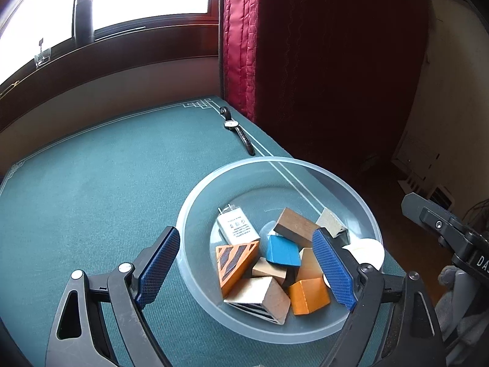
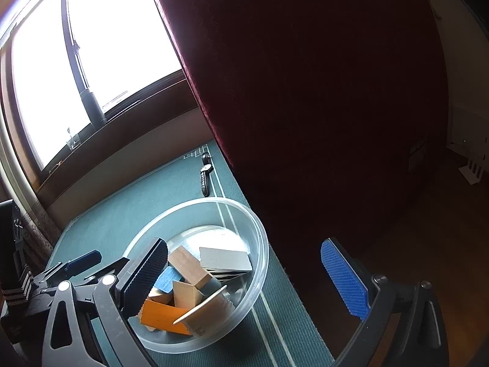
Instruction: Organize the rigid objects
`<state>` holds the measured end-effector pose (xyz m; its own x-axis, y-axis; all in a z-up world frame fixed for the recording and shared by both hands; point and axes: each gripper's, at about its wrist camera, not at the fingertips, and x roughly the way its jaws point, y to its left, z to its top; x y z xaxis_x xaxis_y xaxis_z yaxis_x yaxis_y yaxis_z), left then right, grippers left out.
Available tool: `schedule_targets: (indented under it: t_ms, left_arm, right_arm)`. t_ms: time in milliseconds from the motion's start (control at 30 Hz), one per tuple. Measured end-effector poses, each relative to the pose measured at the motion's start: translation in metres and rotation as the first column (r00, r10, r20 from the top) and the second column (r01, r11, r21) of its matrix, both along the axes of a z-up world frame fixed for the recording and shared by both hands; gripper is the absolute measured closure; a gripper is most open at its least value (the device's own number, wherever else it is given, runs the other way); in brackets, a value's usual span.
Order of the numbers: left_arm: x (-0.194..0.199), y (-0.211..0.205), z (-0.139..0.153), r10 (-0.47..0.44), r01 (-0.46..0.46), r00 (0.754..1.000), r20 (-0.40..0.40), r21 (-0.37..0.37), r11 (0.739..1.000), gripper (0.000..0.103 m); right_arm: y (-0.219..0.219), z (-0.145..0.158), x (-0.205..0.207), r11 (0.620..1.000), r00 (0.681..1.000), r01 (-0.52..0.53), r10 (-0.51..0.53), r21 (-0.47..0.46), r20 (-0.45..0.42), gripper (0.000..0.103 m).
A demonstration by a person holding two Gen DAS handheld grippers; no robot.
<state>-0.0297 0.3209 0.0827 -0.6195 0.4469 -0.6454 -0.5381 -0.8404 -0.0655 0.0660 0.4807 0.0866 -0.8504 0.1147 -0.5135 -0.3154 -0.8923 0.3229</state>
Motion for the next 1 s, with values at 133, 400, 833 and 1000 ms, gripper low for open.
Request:
schedule_targets:
  t_ms: [133, 400, 833, 1000]
  left_arm:
    - [0.008, -0.008, -0.001, 0.02, -0.02, 1.0, -0.01, -0.025, 0.999, 0.014]
    - [0.027, -0.026, 0.001, 0.082, -0.084, 0.996, -0.029, -0.046, 0.995, 0.008]
    - [0.066, -0.046, 0.022, 0.15, -0.158, 0.981, -0.125, -0.054, 0.986, 0.003]
    - [0.076, -0.049, 0.027, 0.198, -0.216, 0.965, -0.174, -0.092, 0.972, 0.003]
  right_arm:
    - [-0.006, -0.004, 0.005, 1.0, 1.0, -0.015, 0.015, 0.005, 0.023, 0.001]
    - [-0.028, -0.003, 0.017, 0.996, 0.997, -0.057, 0.053, 0.066, 0.061, 0.001]
    - [-0.07, 0.006, 0.036, 0.966, 0.988, -0.139, 0.119, 0.218, 0.103, 0.0]
    - [-0.081, 0.007, 0.037, 0.953, 0.984, -0.163, 0.138, 0.254, 0.114, 0.0]
